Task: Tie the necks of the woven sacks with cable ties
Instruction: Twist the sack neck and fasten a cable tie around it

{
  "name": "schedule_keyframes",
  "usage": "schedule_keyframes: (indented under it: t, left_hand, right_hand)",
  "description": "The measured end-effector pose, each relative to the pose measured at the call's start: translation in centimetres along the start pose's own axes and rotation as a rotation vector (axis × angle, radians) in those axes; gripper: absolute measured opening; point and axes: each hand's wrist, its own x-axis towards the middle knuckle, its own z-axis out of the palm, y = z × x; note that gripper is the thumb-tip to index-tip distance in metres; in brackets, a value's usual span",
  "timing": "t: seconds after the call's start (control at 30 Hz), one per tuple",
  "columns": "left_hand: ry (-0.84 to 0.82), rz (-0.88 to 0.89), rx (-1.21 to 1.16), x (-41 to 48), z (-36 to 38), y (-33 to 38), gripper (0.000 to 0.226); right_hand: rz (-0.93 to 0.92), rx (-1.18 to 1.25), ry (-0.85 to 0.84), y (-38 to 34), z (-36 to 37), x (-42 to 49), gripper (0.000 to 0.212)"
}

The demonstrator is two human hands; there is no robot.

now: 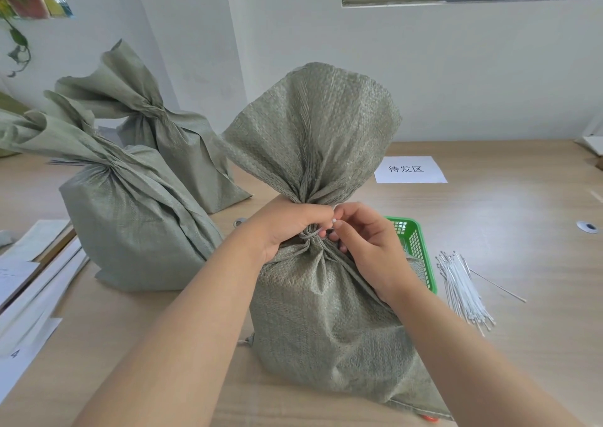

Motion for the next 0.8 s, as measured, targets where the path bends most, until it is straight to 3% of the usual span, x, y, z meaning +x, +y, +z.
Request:
schedule_keyframes:
  t: [0.07, 0.17, 0.37, 0.53, 0.8]
  left_hand:
    - [-0.010, -0.002, 0.002, -0.06, 0.04, 0.01, 0.004]
    - [-0.022, 0.004, -0.010, -0.01, -0.08, -0.07, 0.026]
    - [-0.073, 0.065, -0.038, -0.32, -0.42, -0.33, 0.030]
    - [-0.081, 0.069, -0.047, -0.28, -0.45, -0.51, 0.009]
    - [-0.067, 0.079, -0.031, -0.05, -0.15, -0.53, 0.013]
  right_hand:
    - [-0.001, -0.004, -0.001, -0.09, 0.06, -0.04, 0.024]
    - [0.000, -0.006, 0.002, -0.17, 0.03, -0.09, 0.025]
    - [0.015, -0.014, 0.007, 0.17, -0.13, -0.06, 0.021]
    - [0.017, 0.005, 0.009, 0.42, -0.24, -0.01, 0.019]
    - [0.008, 0.010, 0.001, 0.30, -0.19, -0.06, 0.023]
